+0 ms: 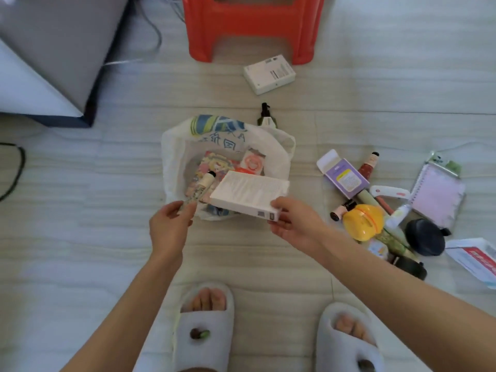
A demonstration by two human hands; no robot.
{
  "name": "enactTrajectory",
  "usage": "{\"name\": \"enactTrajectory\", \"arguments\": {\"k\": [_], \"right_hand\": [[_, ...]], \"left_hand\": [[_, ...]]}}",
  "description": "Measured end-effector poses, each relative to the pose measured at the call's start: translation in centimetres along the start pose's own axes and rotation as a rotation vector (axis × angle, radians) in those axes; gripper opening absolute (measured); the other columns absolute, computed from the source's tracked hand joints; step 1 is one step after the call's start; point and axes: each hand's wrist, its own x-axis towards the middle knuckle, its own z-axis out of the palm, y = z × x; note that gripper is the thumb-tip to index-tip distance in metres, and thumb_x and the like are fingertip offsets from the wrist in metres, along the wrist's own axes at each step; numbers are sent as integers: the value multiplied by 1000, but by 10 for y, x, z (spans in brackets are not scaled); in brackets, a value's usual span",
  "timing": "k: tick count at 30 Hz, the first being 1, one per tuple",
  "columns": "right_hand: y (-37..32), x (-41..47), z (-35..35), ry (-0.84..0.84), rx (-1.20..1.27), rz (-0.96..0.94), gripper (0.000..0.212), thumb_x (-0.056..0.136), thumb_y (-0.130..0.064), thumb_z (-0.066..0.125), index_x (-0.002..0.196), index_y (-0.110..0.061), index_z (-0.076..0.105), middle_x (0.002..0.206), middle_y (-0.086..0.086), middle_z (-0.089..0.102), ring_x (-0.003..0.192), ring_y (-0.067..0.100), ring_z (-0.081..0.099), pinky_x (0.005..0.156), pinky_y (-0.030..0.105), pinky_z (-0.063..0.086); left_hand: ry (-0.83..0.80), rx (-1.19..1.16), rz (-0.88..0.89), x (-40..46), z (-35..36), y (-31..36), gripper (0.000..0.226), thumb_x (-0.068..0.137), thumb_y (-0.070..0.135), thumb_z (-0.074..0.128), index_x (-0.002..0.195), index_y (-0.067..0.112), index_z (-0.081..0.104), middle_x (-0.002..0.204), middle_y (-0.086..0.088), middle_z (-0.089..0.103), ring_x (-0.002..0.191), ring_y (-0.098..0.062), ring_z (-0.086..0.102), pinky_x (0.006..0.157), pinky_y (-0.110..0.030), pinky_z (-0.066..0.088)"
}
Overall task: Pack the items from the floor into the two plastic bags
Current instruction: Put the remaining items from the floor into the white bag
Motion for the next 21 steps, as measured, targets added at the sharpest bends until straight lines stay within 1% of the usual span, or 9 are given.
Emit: {"name": "enactTrajectory", "arguments": {"k": [2,4,6,7,9,11,16,19,21], "right_hand": [[-6,16,27,-44,88,24,28,90,-6,52,117,-5,48,84,11,58,70,16,54,59,22,46],[-14,31,48,-96,207,-11,36,92,-4,50,127,-4,43,103,14,61,91,21,60,73,25,49],[-19,42,62,-171,203,-68,40,93,-1,46,132,-7,41,126,14,55,116,23,54,90,27,43],[-19,44,66,-215,153,-81,37,93,-2,45,129,-11,43,127,11,55,118,21,52,95,29,40],[-14,46,64,-279,49,-53,23,94,-7,46,112,-19,51,108,1,60,101,12,56,99,28,37],[-7,43,54,-265,-34,-31,11,94,-13,48,100,-20,53,92,-4,58,84,8,54,90,25,40],[10,29,-15,110,-589,-370,29,89,-22,55,116,-12,54,104,6,63,99,22,62,93,41,49],[15,14,-76,343,-713,-486,25,90,-19,54,114,-13,56,99,3,61,91,16,58,80,29,44],[19,4,-121,525,-802,-537,26,90,-18,54,115,-9,56,100,4,60,91,17,55,81,29,42]], "left_hand": [[88,17,42,17,7,6,45,79,27,70,118,7,57,109,-11,64,90,-22,63,91,-39,50],[125,45,113,29,16,14,47,82,30,67,123,10,55,114,-6,62,99,-21,61,95,-37,48],[36,110,205,35,25,17,48,86,28,63,129,10,50,116,1,58,105,-13,57,93,-25,44],[-54,183,278,34,29,16,46,87,26,61,129,12,50,117,3,57,106,-12,55,89,-19,42],[-208,336,436,30,34,8,40,90,22,57,128,13,49,119,5,56,105,-9,52,75,-8,36],[-261,421,502,21,33,0,43,91,18,55,132,11,43,117,9,46,104,-4,43,72,-6,28],[-330,584,698,-6,34,-34,41,86,9,60,125,2,50,117,-5,53,109,-18,49,87,-12,28],[-494,698,761,-31,51,-49,39,86,19,56,121,4,54,122,-14,55,115,-23,49,96,-13,25],[-628,777,803,-47,72,-55,48,83,33,43,120,5,56,121,-15,55,113,-21,50,98,-16,28]]}}
